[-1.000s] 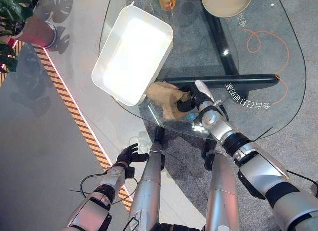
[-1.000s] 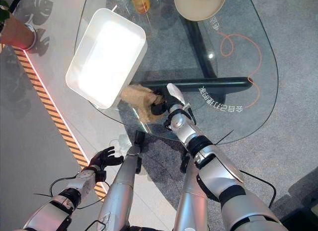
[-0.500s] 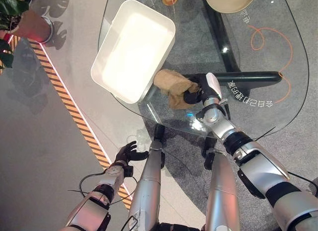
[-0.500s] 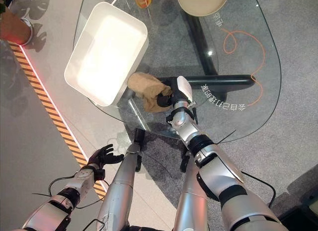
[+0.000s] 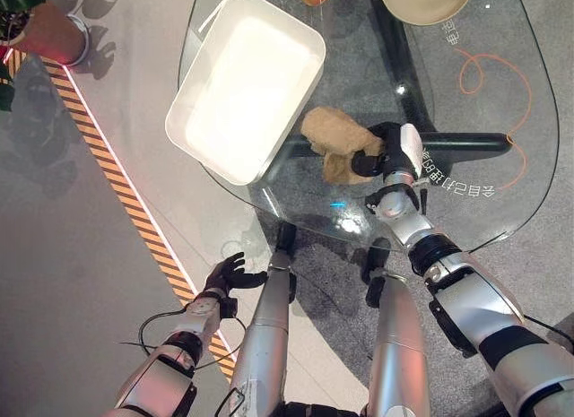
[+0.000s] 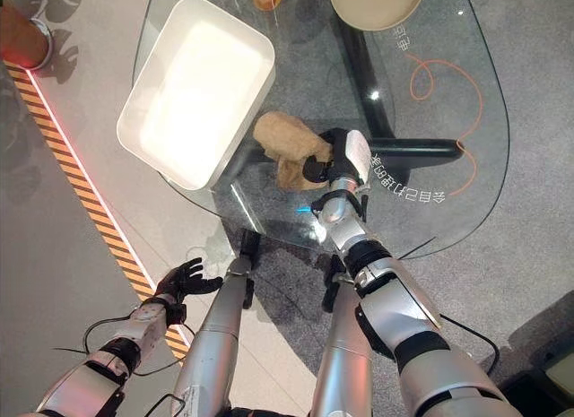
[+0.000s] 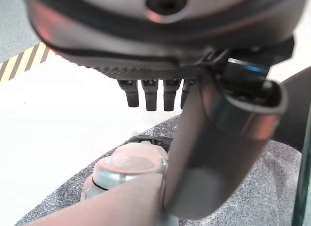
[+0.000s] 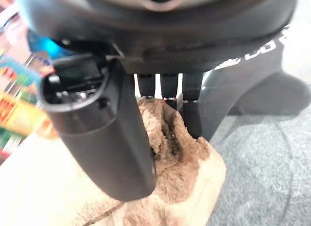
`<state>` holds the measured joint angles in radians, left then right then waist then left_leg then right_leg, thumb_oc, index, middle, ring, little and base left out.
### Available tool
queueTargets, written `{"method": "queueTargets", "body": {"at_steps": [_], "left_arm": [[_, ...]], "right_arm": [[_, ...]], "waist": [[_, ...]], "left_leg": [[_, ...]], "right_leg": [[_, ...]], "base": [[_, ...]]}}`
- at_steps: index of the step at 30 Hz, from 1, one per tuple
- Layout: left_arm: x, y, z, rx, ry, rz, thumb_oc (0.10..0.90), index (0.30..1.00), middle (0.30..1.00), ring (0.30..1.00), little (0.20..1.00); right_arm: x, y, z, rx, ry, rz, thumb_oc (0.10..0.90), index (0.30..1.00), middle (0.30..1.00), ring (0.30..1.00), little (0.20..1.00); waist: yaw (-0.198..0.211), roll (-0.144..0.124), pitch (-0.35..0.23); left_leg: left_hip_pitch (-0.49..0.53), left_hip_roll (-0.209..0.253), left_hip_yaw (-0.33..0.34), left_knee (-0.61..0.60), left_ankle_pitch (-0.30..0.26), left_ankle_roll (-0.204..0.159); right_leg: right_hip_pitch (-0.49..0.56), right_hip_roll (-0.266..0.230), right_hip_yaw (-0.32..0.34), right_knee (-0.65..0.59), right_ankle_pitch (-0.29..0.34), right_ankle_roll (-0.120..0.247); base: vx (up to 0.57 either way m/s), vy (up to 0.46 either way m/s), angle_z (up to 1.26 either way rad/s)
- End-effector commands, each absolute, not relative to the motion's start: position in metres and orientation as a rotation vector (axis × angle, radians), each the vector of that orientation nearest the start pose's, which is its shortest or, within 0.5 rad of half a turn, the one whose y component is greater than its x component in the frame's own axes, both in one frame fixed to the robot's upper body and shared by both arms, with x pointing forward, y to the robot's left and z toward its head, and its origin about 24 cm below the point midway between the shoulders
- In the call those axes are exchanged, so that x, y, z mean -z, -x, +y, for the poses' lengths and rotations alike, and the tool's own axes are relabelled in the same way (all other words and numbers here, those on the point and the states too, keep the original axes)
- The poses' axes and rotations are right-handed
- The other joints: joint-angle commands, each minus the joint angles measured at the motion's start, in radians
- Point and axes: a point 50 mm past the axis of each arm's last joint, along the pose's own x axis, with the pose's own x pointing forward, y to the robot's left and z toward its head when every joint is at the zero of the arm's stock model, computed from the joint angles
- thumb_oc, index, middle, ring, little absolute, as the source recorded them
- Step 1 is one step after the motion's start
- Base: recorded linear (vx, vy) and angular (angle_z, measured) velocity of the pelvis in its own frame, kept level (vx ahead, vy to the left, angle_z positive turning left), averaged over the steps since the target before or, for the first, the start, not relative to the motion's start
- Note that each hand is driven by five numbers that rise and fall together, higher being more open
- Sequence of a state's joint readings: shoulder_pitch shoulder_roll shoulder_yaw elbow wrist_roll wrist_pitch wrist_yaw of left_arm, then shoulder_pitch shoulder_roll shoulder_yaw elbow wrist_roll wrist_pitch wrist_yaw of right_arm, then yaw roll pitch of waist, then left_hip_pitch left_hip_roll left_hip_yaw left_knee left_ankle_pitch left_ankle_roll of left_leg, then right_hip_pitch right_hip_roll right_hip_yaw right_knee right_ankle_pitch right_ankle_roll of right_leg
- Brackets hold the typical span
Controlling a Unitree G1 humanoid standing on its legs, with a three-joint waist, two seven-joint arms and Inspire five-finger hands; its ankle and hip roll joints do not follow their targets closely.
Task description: Wipe the table with a cloth and put it in the basket.
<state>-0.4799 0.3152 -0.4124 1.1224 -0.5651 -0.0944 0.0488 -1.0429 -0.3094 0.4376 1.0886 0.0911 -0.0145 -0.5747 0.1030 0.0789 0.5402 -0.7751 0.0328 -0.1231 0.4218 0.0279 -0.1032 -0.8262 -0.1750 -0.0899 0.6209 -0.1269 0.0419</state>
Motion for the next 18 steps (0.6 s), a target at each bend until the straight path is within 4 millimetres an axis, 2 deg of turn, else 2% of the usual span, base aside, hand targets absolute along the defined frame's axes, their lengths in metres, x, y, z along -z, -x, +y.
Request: {"method": "queueTargets", "body": {"at_steps": [1,5,18], "left_arm": [[0.074,-0.272,0.222,-0.119,-0.041,0.671,0.8,0.9,0.9,0.9,0.9],[0.072,-0.273,0.227,-0.128,-0.043,0.67,0.8,0.9,0.9,0.9,0.9],[0.07,-0.272,0.237,-0.15,-0.041,0.669,0.8,0.9,0.9,0.9,0.9]], "right_arm": [[-0.171,-0.375,-0.311,0.999,0.596,-0.001,0.1,0.3,0.3,0.3,0.2],[-0.166,-0.369,-0.321,1.045,0.541,0.013,0.1,0.3,0.3,0.3,0.2],[-0.161,-0.359,-0.334,1.13,0.442,0.032,0.1,0.3,0.3,0.3,0.2]], "waist": [[-0.033,0.019,-0.02],[-0.038,0.015,-0.02],[-0.048,0.005,-0.02]], "left_leg": [[0.001,-0.047,0.103,0.069,-0.073,0.13],[0.0,-0.045,0.102,0.07,-0.077,0.131],[0.003,-0.04,0.101,0.067,-0.083,0.128]], "right_leg": [[0.028,0.066,-0.034,-0.076,0.068,-0.047],[0.025,0.067,-0.032,-0.075,0.069,-0.044],[0.029,0.075,-0.027,-0.079,0.066,-0.04]], "base": [[0.0,0.0,0.0],[0.0,0.0,0.0],[0.0,0.0,0.0]]}}
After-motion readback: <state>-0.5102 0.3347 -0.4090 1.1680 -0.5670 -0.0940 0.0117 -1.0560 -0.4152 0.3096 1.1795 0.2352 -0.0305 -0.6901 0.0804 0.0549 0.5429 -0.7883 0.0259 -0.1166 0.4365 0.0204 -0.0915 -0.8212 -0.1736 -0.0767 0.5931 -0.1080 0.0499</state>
